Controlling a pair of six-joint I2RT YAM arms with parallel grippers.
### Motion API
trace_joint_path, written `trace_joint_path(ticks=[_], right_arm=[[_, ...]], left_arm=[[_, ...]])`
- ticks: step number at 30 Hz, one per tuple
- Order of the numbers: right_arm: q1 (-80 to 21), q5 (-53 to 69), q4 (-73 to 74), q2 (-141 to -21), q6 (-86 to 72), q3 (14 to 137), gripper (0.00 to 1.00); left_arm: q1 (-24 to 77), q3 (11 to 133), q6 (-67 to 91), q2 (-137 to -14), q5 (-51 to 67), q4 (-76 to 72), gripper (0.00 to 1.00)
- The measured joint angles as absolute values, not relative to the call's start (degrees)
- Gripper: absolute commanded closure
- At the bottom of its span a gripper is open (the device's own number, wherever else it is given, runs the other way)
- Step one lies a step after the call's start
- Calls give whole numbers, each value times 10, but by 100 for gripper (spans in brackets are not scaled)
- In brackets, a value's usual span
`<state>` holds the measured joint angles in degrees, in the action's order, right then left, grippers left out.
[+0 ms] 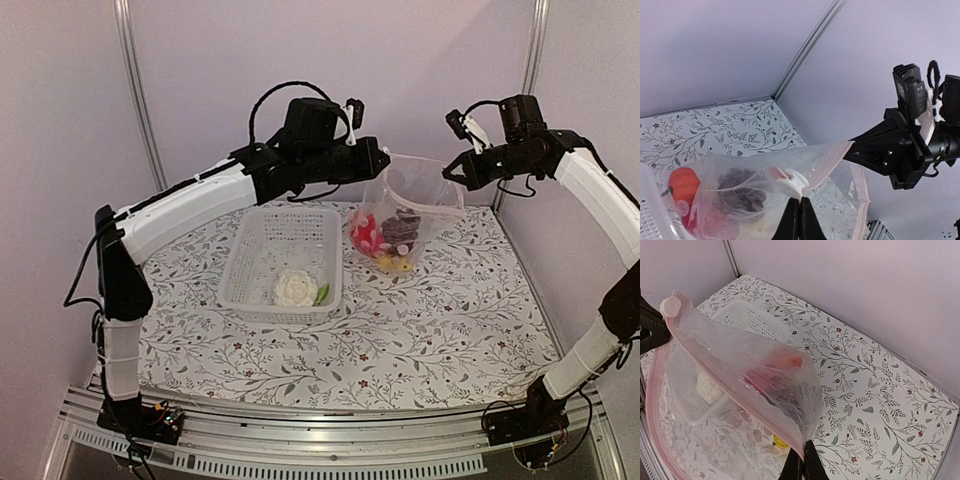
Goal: Place the food in the zip-top bag and seal the zipper
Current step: Adjust the zipper food storage bag at the center of the board.
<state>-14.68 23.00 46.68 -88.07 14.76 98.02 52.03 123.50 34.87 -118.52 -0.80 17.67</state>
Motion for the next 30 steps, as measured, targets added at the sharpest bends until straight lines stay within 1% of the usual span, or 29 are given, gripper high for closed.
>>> trace_joint_path(ticks=[6,18,19,20,21,22,23,27,29,30], right_arm=[[-147,225,476,-919,148,987,100],[-145,191,474,-919,148,1000,100],[-145,188,472,-919,148,1001,100],[-145,187,470,-919,148,1001,100],[-145,187,469,-919,148,1001,100],[-145,188,468,-919,148,1001,100],[-144,189,467,-919,149,1000,100],[-143,196,460,-916,150,981,100],[-142,198,459,-916,150,971,100],[-142,200,458,-916,150,968,100]], left_arm=[[506,1220,346,-1207,-3,170,100],[502,1253,315,-1228,26,161,100],[502,1253,312,-1228,28,158,94],[501,1251,309,-1228,30,156,85],[501,1249,303,-1228,32,155,70],[501,1246,301,-1228,34,152,59],[500,1243,293,-1228,34,149,53],[499,1222,271,-1221,34,140,40],[498,1174,256,-1195,32,127,36],[498,1144,246,-1176,29,120,30]])
